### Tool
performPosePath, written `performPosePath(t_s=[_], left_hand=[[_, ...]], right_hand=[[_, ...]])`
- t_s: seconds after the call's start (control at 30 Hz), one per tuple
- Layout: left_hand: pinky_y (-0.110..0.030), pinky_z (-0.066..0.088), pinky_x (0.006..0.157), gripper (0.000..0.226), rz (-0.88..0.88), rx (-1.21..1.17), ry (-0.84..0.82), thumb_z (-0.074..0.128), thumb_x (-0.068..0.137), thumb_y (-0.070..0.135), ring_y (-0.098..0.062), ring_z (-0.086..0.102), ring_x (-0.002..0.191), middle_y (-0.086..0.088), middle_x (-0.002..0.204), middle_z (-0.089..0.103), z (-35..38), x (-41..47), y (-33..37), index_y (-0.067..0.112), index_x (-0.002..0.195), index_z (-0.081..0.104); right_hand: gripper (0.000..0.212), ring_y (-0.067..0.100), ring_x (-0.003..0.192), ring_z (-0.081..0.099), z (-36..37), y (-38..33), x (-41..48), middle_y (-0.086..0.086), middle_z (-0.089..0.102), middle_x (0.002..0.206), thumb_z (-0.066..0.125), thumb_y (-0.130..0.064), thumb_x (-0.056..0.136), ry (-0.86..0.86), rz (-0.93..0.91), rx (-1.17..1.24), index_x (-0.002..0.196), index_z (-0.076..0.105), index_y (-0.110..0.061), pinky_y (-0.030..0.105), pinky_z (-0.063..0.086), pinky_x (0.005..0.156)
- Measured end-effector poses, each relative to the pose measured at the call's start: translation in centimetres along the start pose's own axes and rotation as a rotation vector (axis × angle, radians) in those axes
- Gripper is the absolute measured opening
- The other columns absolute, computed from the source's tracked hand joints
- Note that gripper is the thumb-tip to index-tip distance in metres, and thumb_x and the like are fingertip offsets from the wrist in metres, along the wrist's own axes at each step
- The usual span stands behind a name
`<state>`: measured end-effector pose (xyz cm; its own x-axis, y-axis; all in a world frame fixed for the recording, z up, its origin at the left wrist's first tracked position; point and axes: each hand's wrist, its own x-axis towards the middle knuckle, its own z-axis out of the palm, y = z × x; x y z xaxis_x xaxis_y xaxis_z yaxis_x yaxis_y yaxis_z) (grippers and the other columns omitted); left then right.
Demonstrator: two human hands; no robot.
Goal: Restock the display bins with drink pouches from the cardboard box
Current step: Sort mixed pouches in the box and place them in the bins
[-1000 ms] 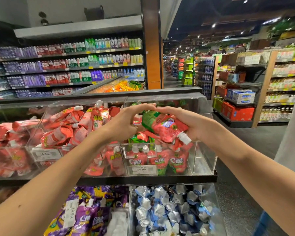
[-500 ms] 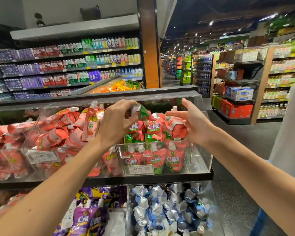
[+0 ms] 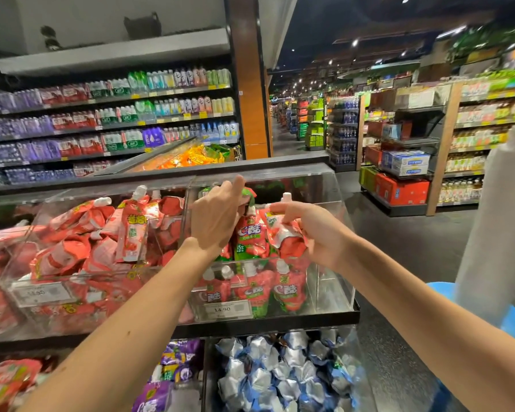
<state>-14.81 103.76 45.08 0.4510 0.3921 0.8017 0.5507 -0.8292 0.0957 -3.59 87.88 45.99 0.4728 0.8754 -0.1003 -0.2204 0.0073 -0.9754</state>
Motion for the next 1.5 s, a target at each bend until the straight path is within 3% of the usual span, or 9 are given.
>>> performPosePath(t_s=[0.07, 0.17, 0.27, 0.43, 0.7, 0.9, 1.23, 1.33, 1.5], left_hand=[[-0.027, 0.041, 0.034, 0.013, 0.224, 0.147, 0.059, 0.041, 0.091, 0.01, -0.026, 0.054, 0.05, -0.008, 0.061, 0.054, 1.0, 1.0, 0.3, 0.008, 0.091, 0.054], [-0.032, 0.05, 0.041, 0.013, 0.269, 0.315, 0.016, 0.069, 0.086, 0.022, -0.027, 0.061, 0.067, -0.008, 0.072, 0.061, 2.3, 2.0, -0.7, 0.01, 0.089, 0.065], [-0.039, 0.055, 0.063, 0.036, 0.244, 0.396, -0.121, 0.064, 0.092, 0.043, -0.029, 0.059, 0.092, -0.011, 0.101, 0.061, 2.2, 1.6, -1.2, 0.016, 0.115, 0.07], [-0.044, 0.038, 0.094, 0.049, 0.226, 0.327, -0.332, 0.035, 0.105, 0.028, -0.03, 0.045, 0.117, -0.008, 0.127, 0.056, 1.7, 1.4, -0.2, 0.025, 0.154, 0.033], [-0.039, 0.056, 0.068, 0.03, -0.462, -0.955, -0.267, 0.041, 0.102, 0.015, -0.02, 0.067, 0.069, 0.001, 0.075, 0.07, -6.0, -3.3, -0.8, 0.013, 0.116, 0.068], [-0.041, 0.056, 0.082, 0.048, -0.63, -1.274, -0.519, 0.073, 0.083, 0.036, -0.013, 0.067, 0.084, 0.002, 0.097, 0.073, -12.5, -10.1, -5.0, 0.013, 0.124, 0.06], [-0.018, 0.054, 0.067, 0.033, -0.633, -1.011, -0.01, 0.073, 0.083, 0.0, -0.001, 0.068, 0.071, 0.012, 0.077, 0.074, -19.7, -17.9, -16.0, 0.023, 0.104, 0.063], [-0.02, 0.053, 0.07, 0.031, -0.729, -0.864, 0.044, 0.078, 0.08, 0.009, -0.001, 0.068, 0.075, 0.011, 0.084, 0.076, -21.7, -21.1, -19.5, 0.025, 0.104, 0.064], [-0.019, 0.049, 0.055, 0.045, -0.939, -0.829, 0.184, 0.079, 0.081, 0.026, -0.007, 0.065, 0.062, -0.01, 0.082, 0.072, -24.1, -23.9, -24.9, 0.024, 0.114, 0.048]], right_hand=[[0.039, 0.026, 0.125, 0.054, -0.2, 0.1, 0.3, 0.002, 0.051, 0.146, 0.047, 0.0, 0.087, -0.002, -0.031, -0.022, 0.107, 0.072, -0.022, 0.038, 0.058, 0.083], [0.039, 0.026, 0.112, 0.058, -0.2, 0.4, 0.7, 0.011, 0.061, 0.125, 0.051, 0.003, 0.086, 0.003, -0.089, -0.021, 0.108, 0.073, -0.019, 0.042, 0.054, 0.076], [0.037, 0.03, 0.125, 0.055, 0.1, 0.8, 1.0, 0.01, 0.05, 0.146, 0.061, 0.0, 0.074, 0.016, -0.158, -0.026, 0.096, 0.078, -0.026, 0.053, 0.053, 0.097], [0.045, 0.032, 0.096, 0.069, 0.8, 1.2, 0.3, 0.021, 0.068, 0.112, 0.063, 0.009, 0.083, 0.034, -0.207, 0.013, 0.115, 0.065, -0.022, 0.05, 0.058, 0.083], [0.06, 0.018, 0.088, 0.072, 5.6, 2.0, -2.1, 0.011, 0.068, 0.11, 0.067, 0.015, 0.08, 0.043, -0.331, 0.13, 0.126, 0.05, -0.022, 0.03, 0.058, 0.072], [0.053, 0.022, 0.095, 0.068, 13.4, 5.4, -3.6, 0.011, 0.064, 0.119, 0.07, 0.009, 0.079, 0.025, -0.349, 0.214, 0.122, 0.053, -0.016, 0.035, 0.058, 0.057], [0.036, 0.011, 0.08, 0.07, 26.4, 11.6, -4.6, 0.005, 0.073, 0.096, 0.072, -0.002, 0.087, -0.378, -0.476, -0.162, 0.116, 0.056, -0.017, 0.026, 0.055, 0.072], [0.034, -0.001, 0.061, 0.061, 30.7, 14.2, -5.1, -0.001, 0.069, 0.084, 0.071, 0.004, 0.086, -0.451, -0.459, -0.196, 0.109, 0.058, -0.017, 0.013, 0.048, 0.063], [0.024, 0.011, 0.076, 0.073, 37.4, 16.7, -4.3, -0.002, 0.075, 0.082, 0.074, -0.02, 0.089, -0.445, -0.461, -0.256, 0.105, 0.059, -0.03, 0.031, 0.058, 0.073]])
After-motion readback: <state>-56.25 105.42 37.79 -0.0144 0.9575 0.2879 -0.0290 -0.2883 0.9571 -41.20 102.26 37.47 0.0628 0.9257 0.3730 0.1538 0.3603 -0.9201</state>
